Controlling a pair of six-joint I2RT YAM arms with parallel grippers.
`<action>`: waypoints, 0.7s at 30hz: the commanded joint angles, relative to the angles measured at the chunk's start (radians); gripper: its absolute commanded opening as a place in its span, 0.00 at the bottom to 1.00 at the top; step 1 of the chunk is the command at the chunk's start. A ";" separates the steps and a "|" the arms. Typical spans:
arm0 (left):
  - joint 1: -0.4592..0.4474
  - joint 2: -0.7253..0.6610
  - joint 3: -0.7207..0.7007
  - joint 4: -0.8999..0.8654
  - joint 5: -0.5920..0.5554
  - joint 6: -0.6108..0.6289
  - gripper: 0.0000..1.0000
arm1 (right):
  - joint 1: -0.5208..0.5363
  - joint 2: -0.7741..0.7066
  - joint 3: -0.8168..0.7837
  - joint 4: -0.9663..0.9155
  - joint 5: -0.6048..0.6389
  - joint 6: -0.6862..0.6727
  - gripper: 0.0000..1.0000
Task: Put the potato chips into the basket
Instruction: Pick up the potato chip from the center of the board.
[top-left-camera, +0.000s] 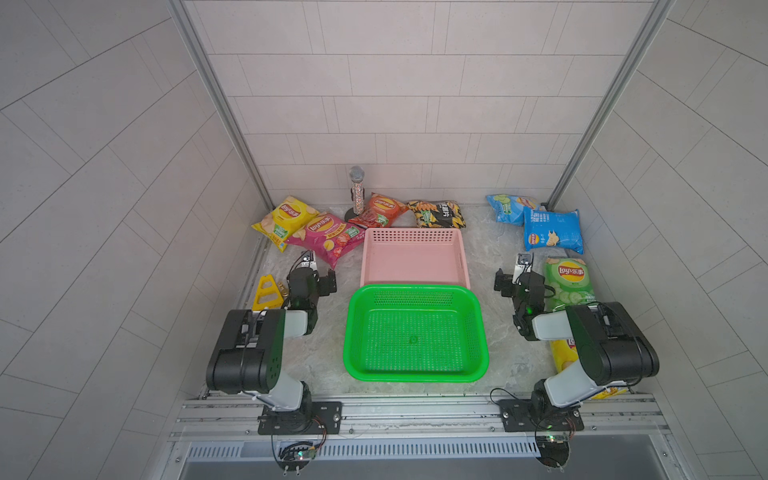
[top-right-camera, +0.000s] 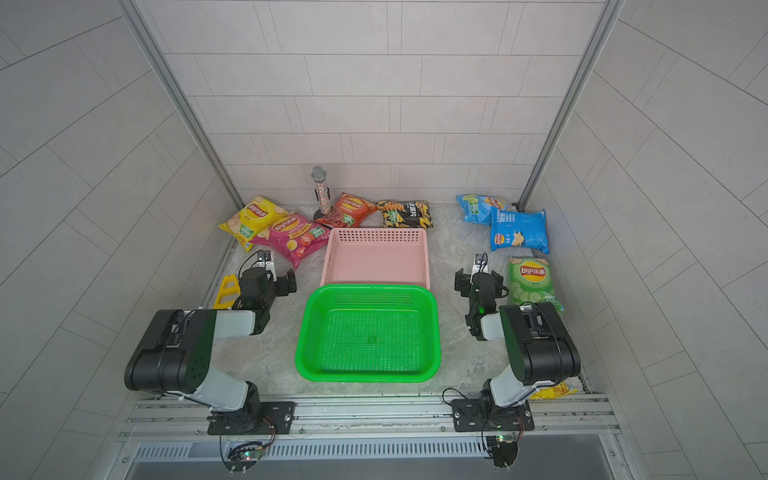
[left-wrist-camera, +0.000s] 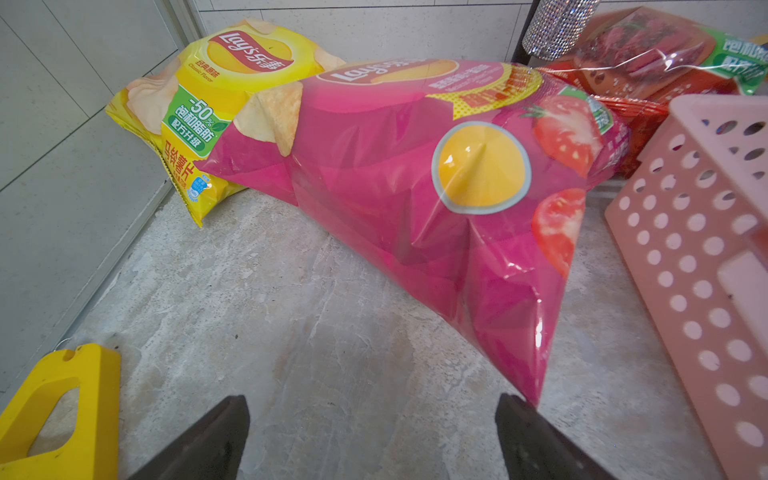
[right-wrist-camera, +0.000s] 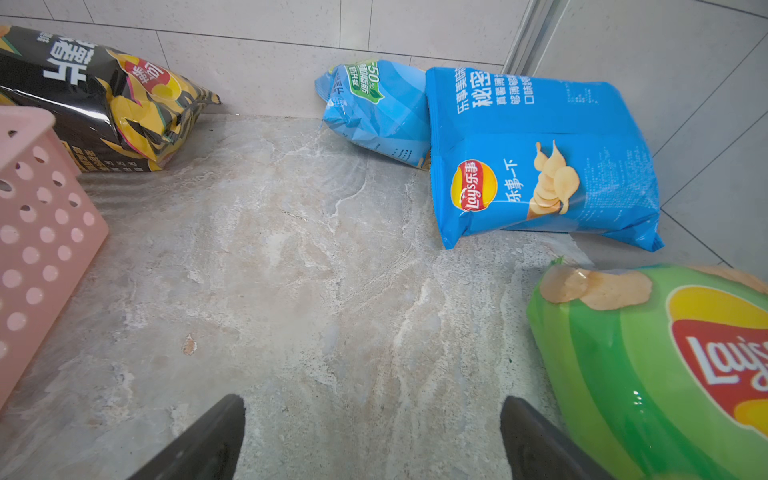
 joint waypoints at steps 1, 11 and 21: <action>-0.005 -0.016 0.010 -0.005 -0.007 0.003 1.00 | 0.001 -0.002 0.009 0.012 0.013 0.004 1.00; -0.005 -0.178 0.504 -1.086 0.137 0.125 1.00 | 0.216 -0.389 0.126 -0.530 0.496 0.115 1.00; -0.004 -0.331 0.761 -1.706 0.327 0.172 1.00 | 0.147 -0.785 0.287 -1.407 0.245 0.592 1.00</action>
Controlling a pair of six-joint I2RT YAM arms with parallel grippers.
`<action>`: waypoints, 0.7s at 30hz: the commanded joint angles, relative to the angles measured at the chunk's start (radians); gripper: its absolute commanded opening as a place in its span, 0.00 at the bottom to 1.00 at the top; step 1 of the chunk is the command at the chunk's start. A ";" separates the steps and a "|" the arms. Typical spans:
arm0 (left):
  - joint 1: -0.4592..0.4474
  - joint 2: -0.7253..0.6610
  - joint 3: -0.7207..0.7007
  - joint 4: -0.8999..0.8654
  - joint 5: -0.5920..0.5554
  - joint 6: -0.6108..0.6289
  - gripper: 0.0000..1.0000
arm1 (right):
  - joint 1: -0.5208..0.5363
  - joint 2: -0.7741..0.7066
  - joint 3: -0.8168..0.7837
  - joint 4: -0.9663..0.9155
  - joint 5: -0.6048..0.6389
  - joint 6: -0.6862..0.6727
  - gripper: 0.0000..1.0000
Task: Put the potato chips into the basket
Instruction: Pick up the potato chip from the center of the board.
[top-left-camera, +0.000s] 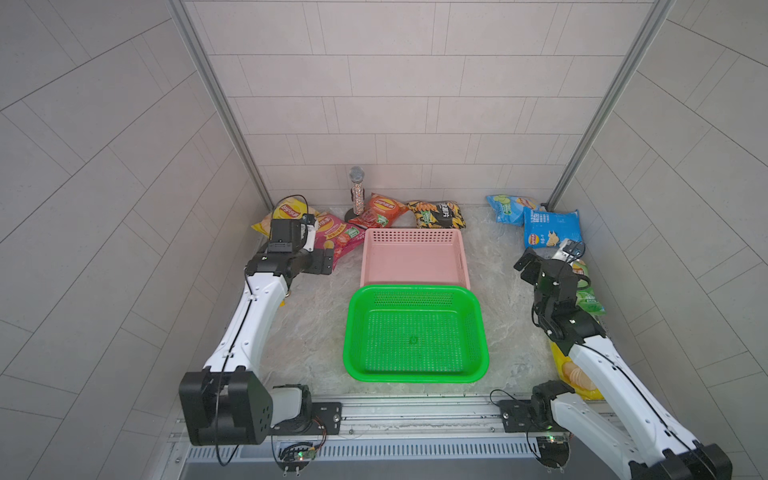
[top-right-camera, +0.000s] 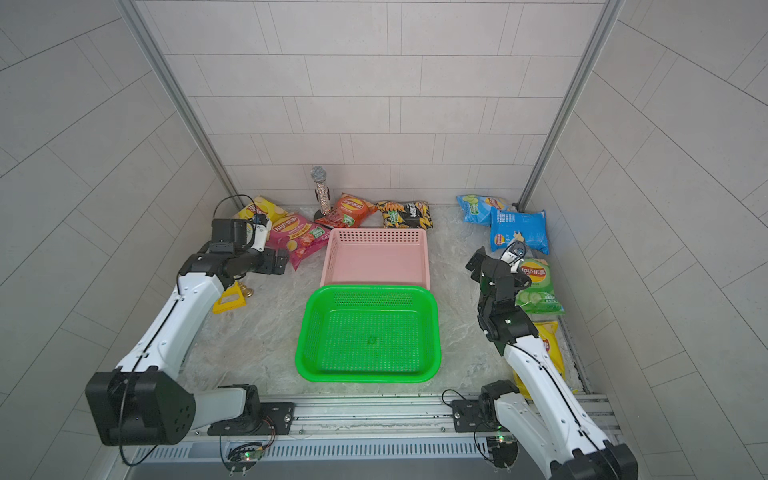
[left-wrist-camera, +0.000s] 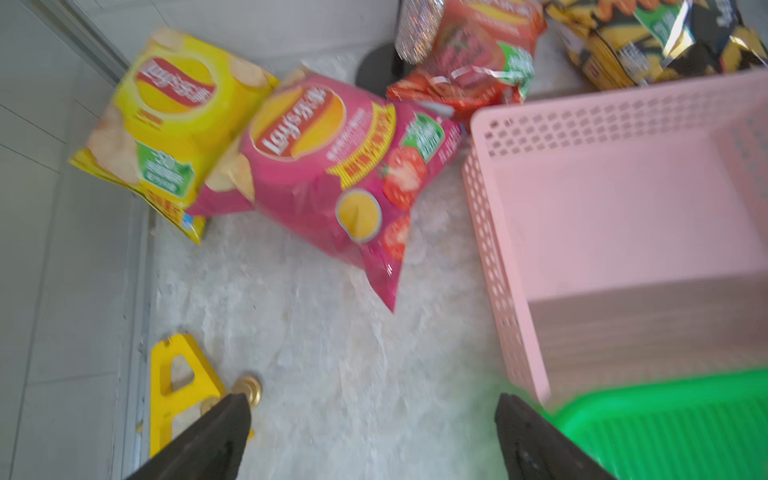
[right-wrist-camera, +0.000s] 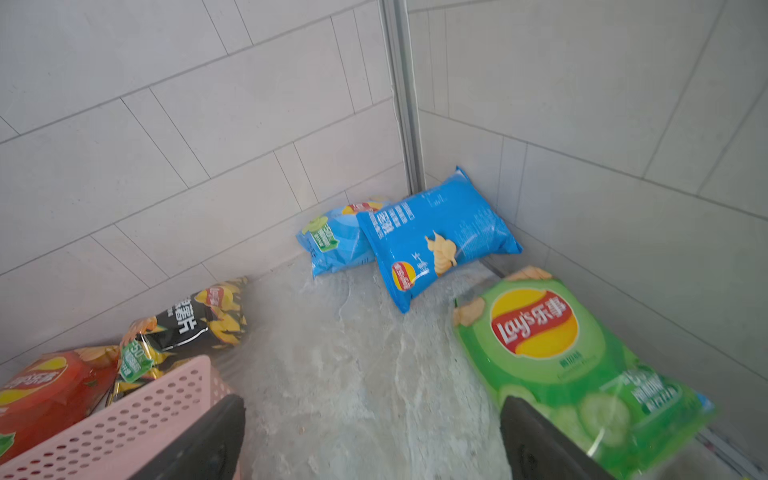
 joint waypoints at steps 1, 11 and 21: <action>-0.004 -0.067 0.026 -0.283 0.109 0.014 1.00 | 0.000 -0.037 0.015 -0.401 -0.013 0.098 0.99; 0.003 -0.112 -0.103 -0.214 0.189 0.019 1.00 | 0.003 -0.005 0.055 -0.688 -0.025 0.138 0.95; 0.005 -0.116 -0.122 -0.202 0.176 0.020 1.00 | 0.003 0.098 0.061 -0.695 -0.019 0.184 0.93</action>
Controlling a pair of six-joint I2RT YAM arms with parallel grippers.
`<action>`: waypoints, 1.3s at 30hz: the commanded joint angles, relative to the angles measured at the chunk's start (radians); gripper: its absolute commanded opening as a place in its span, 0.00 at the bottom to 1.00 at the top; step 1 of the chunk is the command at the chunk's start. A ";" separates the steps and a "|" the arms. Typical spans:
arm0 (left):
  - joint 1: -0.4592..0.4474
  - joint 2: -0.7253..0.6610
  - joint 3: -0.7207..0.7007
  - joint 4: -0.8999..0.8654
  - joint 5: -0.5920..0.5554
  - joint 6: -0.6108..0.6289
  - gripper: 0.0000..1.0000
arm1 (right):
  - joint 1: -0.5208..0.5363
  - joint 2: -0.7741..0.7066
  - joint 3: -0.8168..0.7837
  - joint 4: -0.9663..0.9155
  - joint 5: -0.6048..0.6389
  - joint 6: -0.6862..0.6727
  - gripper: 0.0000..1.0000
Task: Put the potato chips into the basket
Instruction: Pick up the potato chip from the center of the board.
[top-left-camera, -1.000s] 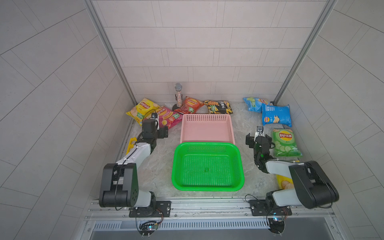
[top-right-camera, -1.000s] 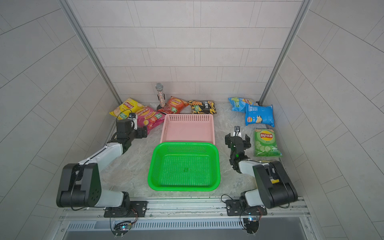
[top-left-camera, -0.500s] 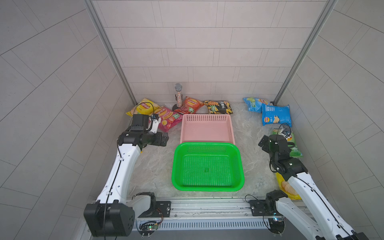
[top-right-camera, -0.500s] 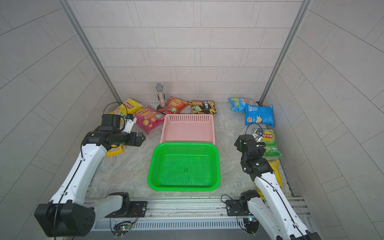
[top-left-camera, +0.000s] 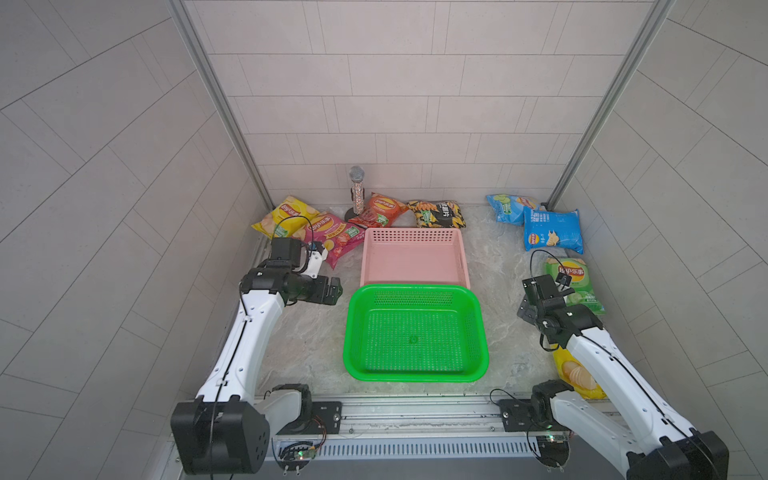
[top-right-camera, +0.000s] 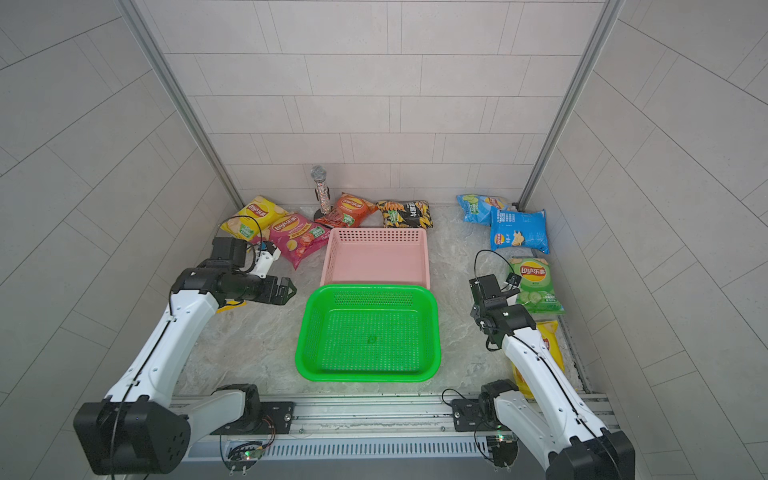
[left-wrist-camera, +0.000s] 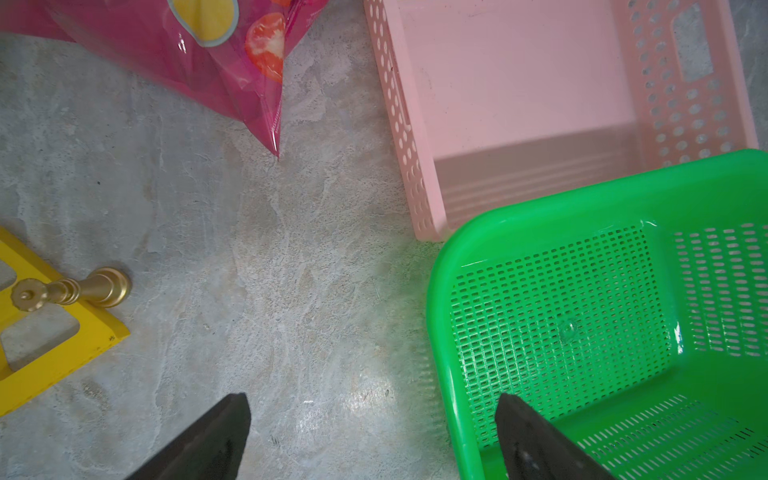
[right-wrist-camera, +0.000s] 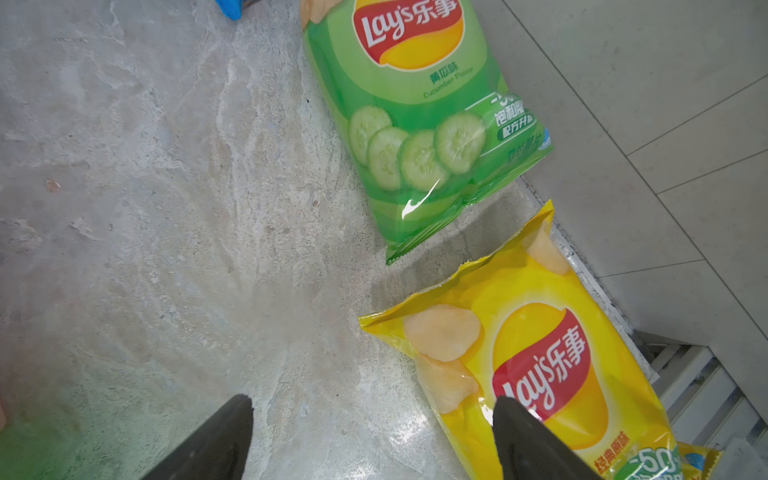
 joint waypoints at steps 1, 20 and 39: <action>0.004 -0.010 -0.014 -0.004 -0.002 0.013 1.00 | 0.002 -0.004 0.020 -0.012 -0.015 -0.004 0.93; 0.004 0.007 -0.016 -0.009 0.003 0.018 1.00 | -0.267 0.191 0.096 0.153 -0.106 -0.142 0.83; 0.004 -0.003 -0.017 -0.010 0.011 0.019 1.00 | -0.325 0.596 0.389 0.158 -0.066 -0.223 0.70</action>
